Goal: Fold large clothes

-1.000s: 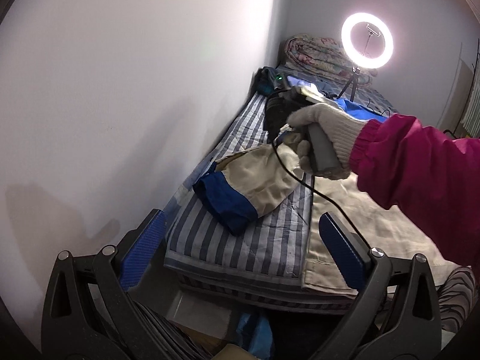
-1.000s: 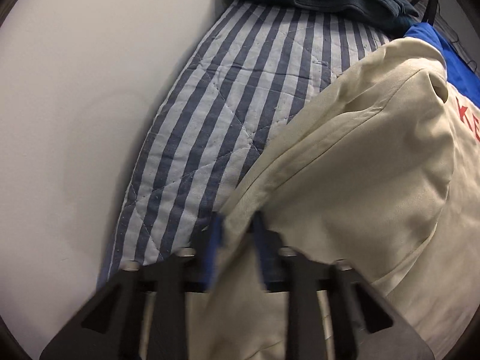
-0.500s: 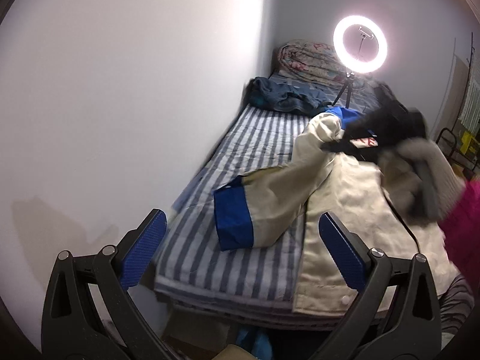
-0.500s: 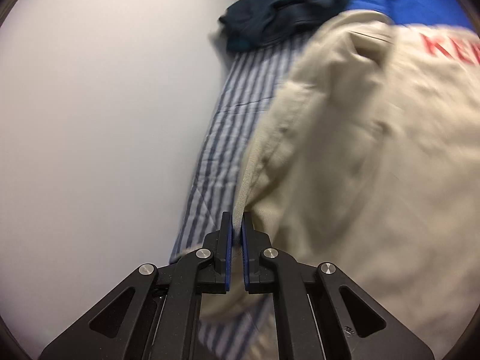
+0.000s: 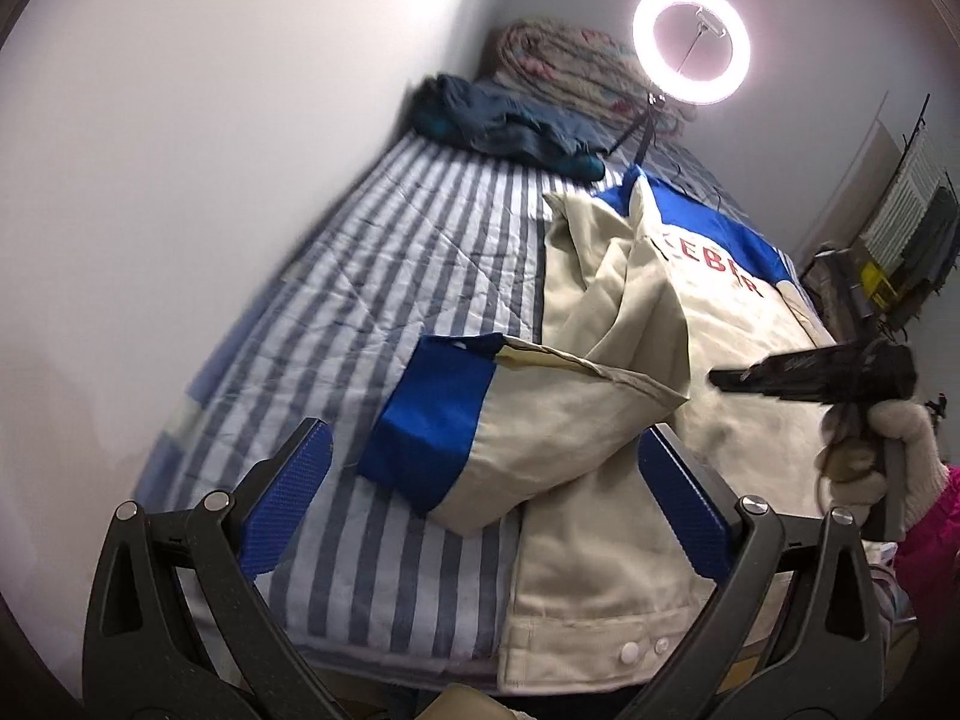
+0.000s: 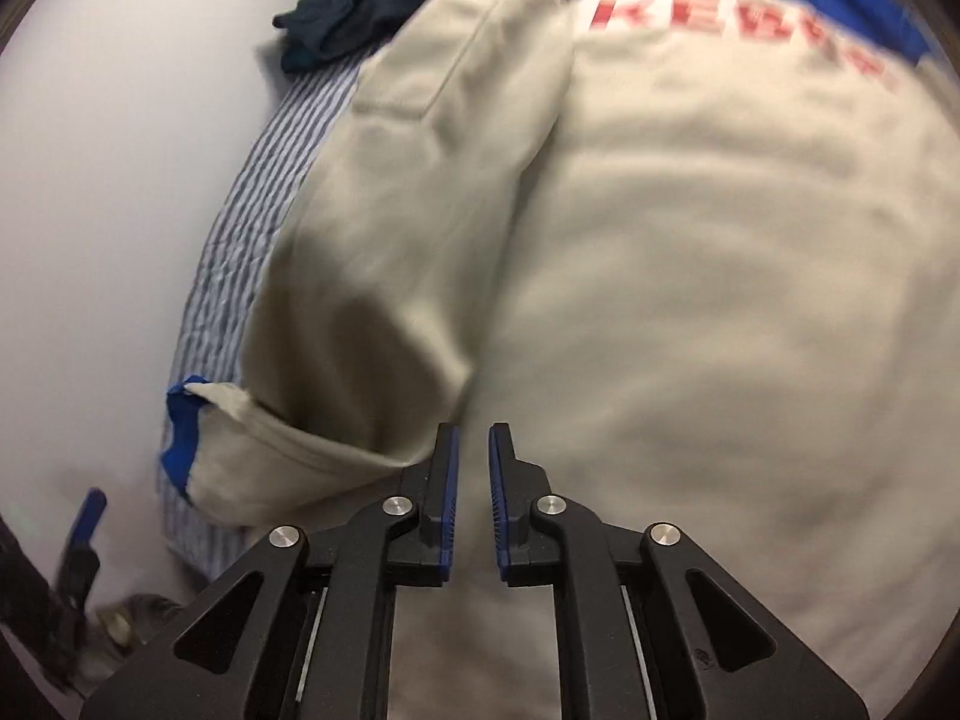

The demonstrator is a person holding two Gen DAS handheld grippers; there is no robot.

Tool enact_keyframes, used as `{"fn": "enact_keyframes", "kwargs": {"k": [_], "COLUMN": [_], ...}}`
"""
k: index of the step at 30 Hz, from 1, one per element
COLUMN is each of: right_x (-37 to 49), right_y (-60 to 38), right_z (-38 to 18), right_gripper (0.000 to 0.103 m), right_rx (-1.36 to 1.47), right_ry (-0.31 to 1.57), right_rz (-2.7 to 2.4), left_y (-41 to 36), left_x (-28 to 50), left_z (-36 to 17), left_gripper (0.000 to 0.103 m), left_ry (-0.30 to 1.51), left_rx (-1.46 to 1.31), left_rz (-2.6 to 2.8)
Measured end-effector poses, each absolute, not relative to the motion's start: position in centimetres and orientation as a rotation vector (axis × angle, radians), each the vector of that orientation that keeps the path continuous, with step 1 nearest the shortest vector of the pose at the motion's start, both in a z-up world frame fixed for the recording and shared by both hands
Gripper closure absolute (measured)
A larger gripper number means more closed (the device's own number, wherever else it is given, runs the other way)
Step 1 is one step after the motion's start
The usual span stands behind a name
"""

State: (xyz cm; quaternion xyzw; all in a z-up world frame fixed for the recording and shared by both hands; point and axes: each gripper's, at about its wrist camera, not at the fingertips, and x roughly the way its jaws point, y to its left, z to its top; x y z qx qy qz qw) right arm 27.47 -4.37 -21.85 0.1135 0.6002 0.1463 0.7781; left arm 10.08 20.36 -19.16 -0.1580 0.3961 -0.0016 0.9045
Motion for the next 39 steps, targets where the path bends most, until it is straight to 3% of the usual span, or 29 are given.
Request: {"fn": "enact_keyframes", "kwargs": {"k": [2,7,11,12,14,15,16,18,19,20,21,22,31,33,35,37,39], "right_x": [28.2,33.1,36.2,37.8,38.1,39.0,39.5,39.9,40.2,40.5,40.7,40.5,37.7,37.6,37.7,37.9,38.8], "right_y": [-5.6,-5.2,-3.1,-2.4,-1.2,-0.5,-0.5,-0.6,-0.8,-0.9,-1.2,-1.6,-8.9,-9.6,-9.6,-8.4,-6.1], "right_z": [-20.4,-17.3,-17.0,-17.1,-17.8,-18.5,-19.3,-20.1,-20.5,-21.1,-21.6,-21.6,-17.5,-17.0,-16.7,-16.3,-16.6], "right_gripper": [0.068,0.050,0.047,0.047,0.047,0.047,0.047,0.047,0.055,0.084,0.099,0.103,0.103,0.095,0.048,0.038,0.038], "right_rx": [0.294,0.289,0.269,0.258,0.228,0.217,0.206,0.201,0.201,0.204,0.212,0.228,0.304,0.356,0.404,0.392,0.345], "right_ry": [1.251,1.144,1.123,1.122,1.141,1.158,1.175,1.205,1.219,1.225,1.241,1.255,1.149,1.142,1.143,1.121,1.138], "right_rz": [0.315,0.324,0.300,0.291,0.273,0.257,0.238,0.211,0.200,0.198,0.211,0.224,0.199,0.217,0.245,0.260,0.290], "left_y": [20.9,22.2,23.0,23.1,23.0,22.8,22.5,21.6,21.2,20.8,20.5,20.4,13.9,12.3,10.7,9.7,8.9], "left_x": [11.4,15.5,17.6,17.7,18.1,18.3,18.4,18.0,17.7,17.2,16.8,16.4,7.9,6.3,5.3,4.6,4.1], "left_z": [-19.9,-22.4,-25.1,-25.6,-26.4,-26.7,-26.8,-26.1,-25.6,-24.6,-24.0,-23.3,-15.6,-15.1,-15.0,-15.2,-15.5], "left_gripper": [0.000,0.000,0.000,0.004,0.036,0.065,0.083,0.099,0.100,0.100,0.101,0.101,0.102,0.102,0.102,0.102,0.102], "left_ry": [0.833,0.901,0.967,0.976,0.998,1.012,1.012,0.983,0.962,0.925,0.906,0.888,0.721,0.717,0.715,0.713,0.721], "left_rx": [-0.338,-0.330,-0.357,-0.366,-0.372,-0.375,-0.373,-0.345,-0.316,-0.281,-0.276,-0.281,-0.153,-0.126,-0.082,-0.036,-0.009], "left_rz": [-0.003,0.028,0.005,0.002,-0.014,-0.038,-0.058,-0.082,-0.076,-0.078,-0.086,-0.096,-0.282,-0.313,-0.332,-0.334,-0.336]}}
